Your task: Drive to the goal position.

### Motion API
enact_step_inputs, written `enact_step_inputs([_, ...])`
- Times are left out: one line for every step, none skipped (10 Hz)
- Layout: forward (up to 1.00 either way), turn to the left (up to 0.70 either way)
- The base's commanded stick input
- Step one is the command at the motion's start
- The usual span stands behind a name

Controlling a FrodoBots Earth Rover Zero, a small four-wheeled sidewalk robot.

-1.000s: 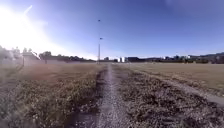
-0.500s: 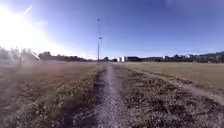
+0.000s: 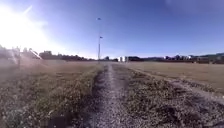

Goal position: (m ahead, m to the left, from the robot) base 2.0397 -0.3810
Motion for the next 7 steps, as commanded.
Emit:
enact_step_inputs([0.5,0.0])
enact_step_inputs([0.5,0.0])
enact_step_inputs([0.5,0.0])
enact_step_inputs([0.5,0.0])
enact_step_inputs([0.5,0.0])
enact_step_inputs([0.5,0.0])
enact_step_inputs([0.5,0.0])
